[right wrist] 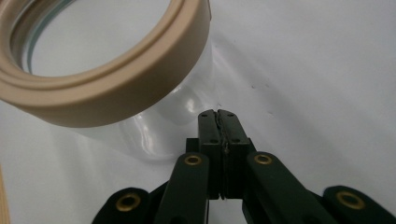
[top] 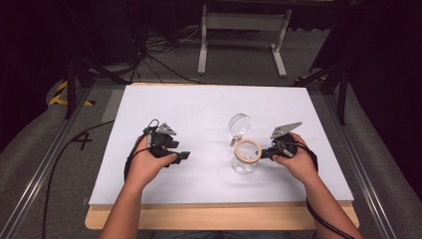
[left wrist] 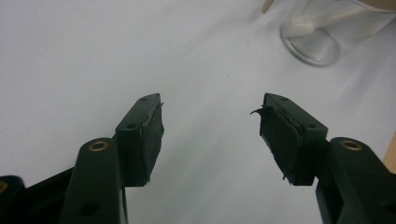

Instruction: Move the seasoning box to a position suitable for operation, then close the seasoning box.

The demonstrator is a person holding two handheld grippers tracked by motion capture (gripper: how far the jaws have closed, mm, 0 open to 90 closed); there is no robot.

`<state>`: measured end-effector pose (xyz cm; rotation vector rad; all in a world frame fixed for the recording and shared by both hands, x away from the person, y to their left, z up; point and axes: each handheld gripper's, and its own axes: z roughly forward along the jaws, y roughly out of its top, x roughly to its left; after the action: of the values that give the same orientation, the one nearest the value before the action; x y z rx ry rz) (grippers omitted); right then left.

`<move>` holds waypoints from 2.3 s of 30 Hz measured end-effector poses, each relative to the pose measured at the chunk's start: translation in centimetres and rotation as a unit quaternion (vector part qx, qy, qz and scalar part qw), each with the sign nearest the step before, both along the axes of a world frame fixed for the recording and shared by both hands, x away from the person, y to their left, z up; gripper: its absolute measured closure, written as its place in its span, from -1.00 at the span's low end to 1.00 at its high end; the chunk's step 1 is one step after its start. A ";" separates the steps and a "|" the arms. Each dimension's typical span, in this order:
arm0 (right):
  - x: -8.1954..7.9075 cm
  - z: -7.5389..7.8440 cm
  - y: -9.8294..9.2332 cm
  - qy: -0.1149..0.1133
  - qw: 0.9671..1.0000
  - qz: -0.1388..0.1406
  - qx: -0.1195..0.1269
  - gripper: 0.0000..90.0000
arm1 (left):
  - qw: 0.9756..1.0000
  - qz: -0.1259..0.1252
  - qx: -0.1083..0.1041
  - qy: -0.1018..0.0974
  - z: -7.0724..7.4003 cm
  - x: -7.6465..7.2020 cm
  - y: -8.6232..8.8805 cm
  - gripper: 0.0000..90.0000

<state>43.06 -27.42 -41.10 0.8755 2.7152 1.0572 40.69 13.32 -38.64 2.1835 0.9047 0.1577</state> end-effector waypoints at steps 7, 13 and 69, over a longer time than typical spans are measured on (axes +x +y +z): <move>-0.2 -0.3 0.1 0.006 1.000 0.001 -0.011 1.00 | 1.000 -0.001 0.002 0.002 0.0 0.1 -0.1 -0.11; -0.4 -0.4 0.3 0.014 1.000 0.006 -0.011 1.00 | 1.000 -0.008 0.001 0.001 0.0 0.3 -0.3 -0.12; -3.9 4.3 -0.7 -0.021 0.997 0.028 0.071 1.00 | 0.993 -0.072 -0.088 -0.029 2.9 3.3 -4.4 0.98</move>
<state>39.13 -28.15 -36.84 0.7908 2.6710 1.2779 44.00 8.95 -35.76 2.0599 0.6983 0.0677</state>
